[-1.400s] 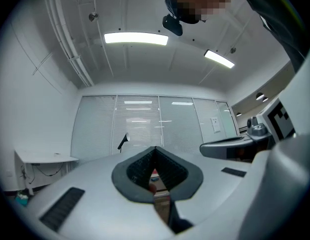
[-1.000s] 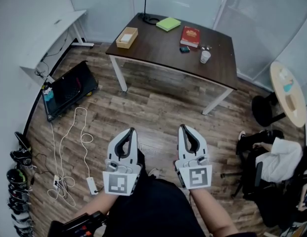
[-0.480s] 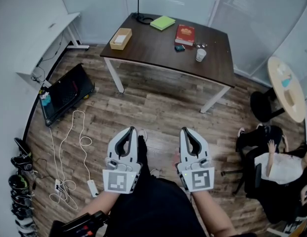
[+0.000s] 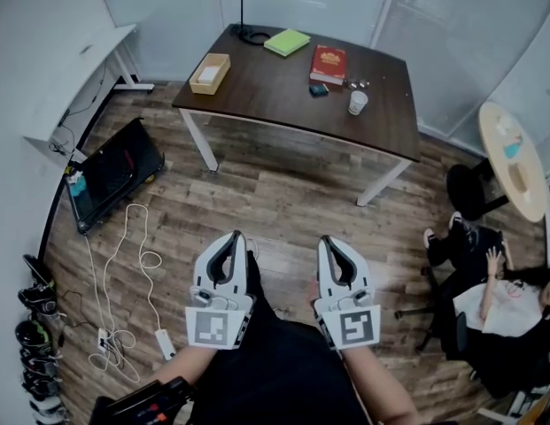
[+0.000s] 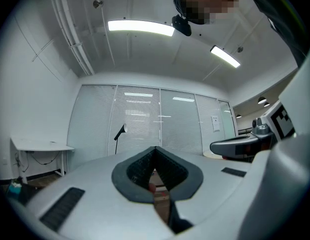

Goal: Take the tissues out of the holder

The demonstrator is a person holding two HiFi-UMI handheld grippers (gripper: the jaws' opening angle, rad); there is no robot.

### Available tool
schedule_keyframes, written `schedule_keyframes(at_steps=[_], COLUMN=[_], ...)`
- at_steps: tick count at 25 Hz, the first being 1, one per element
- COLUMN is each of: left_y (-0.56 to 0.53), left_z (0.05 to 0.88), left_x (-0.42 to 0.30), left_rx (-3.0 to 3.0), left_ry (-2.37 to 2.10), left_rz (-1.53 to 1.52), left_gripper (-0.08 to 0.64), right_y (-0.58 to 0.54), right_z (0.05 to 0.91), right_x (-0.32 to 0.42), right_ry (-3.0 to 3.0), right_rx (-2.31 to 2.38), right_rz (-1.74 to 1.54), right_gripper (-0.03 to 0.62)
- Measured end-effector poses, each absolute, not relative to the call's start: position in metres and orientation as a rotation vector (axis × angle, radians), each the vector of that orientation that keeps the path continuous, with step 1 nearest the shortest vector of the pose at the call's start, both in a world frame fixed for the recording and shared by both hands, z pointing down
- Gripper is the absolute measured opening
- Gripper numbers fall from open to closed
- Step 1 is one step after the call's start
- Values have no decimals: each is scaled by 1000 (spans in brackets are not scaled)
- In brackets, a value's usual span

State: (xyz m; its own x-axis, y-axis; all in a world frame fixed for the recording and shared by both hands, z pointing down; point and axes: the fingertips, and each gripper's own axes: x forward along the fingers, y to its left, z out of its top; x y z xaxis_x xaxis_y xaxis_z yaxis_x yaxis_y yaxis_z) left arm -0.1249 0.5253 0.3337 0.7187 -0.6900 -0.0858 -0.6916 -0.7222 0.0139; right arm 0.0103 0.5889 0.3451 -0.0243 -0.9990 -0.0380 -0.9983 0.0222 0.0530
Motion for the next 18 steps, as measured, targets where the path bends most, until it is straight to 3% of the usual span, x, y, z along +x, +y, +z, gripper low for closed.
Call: schedule_keyframes(at_steps=[18], left_y=[342], left_z=[355], left_x=[-78], left_rx=[-2990], left_ry=[1118], left_rz=[-6], left_gripper=[-2], right_y=[397], right_z=[358], right_x=[38], right_ry=[-2206], right_rx=[2103], right_rz=[26], right_gripper=[11])
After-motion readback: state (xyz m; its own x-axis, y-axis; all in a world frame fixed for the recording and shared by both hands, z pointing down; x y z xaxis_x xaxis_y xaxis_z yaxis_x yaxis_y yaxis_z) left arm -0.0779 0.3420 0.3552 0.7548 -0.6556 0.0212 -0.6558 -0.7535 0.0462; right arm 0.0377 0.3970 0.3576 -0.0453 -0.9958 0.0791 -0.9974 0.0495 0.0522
